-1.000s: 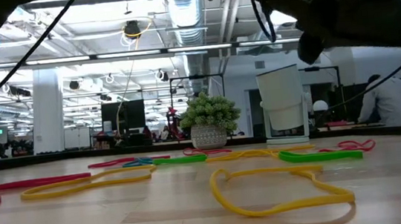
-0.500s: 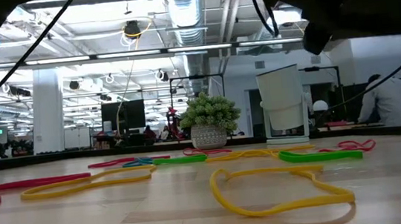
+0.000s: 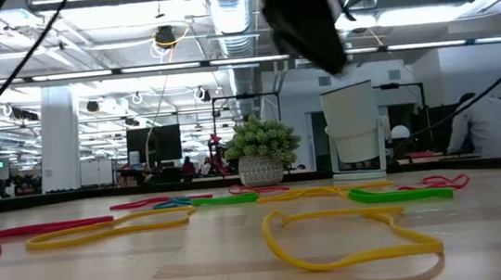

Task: Pick and place items into bin
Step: Put the blue rubber band into the blue bin, then put the red rubber band into the blue bin

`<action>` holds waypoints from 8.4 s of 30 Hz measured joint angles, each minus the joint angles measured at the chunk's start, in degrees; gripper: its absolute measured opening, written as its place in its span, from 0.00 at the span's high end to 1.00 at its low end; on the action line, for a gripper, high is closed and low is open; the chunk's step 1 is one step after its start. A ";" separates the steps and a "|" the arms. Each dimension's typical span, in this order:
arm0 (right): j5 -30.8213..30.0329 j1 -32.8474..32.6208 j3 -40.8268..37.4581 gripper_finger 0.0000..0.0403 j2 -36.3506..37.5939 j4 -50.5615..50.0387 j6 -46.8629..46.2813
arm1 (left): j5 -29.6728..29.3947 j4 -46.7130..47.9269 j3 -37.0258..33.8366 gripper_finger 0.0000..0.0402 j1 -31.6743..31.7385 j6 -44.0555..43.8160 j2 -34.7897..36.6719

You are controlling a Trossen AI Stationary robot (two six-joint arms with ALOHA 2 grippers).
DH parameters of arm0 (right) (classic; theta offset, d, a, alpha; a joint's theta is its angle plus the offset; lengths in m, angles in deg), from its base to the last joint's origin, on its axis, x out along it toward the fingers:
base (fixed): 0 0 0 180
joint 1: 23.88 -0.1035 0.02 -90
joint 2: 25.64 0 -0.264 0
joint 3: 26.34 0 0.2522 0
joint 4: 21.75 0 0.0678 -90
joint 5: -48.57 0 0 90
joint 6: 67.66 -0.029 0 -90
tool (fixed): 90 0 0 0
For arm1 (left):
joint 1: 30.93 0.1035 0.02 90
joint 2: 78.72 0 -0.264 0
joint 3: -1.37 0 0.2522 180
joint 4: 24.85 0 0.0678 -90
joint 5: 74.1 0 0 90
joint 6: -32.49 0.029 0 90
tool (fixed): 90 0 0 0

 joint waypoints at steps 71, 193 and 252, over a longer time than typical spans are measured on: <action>41.22 35.73 31.87 0.88 -68.17 45.40 31.19 | -27.17 -29.82 -86.36 0.78 -9.92 -29.59 84.29; 36.40 21.61 -20.69 0.75 11.10 31.38 31.09 | -35.86 -31.06 -86.25 0.78 -3.84 -40.02 66.91; 17.44 17.04 -28.72 0.75 23.34 39.46 12.56 | -3.80 -59.72 -38.90 1.00 -0.58 -10.03 17.70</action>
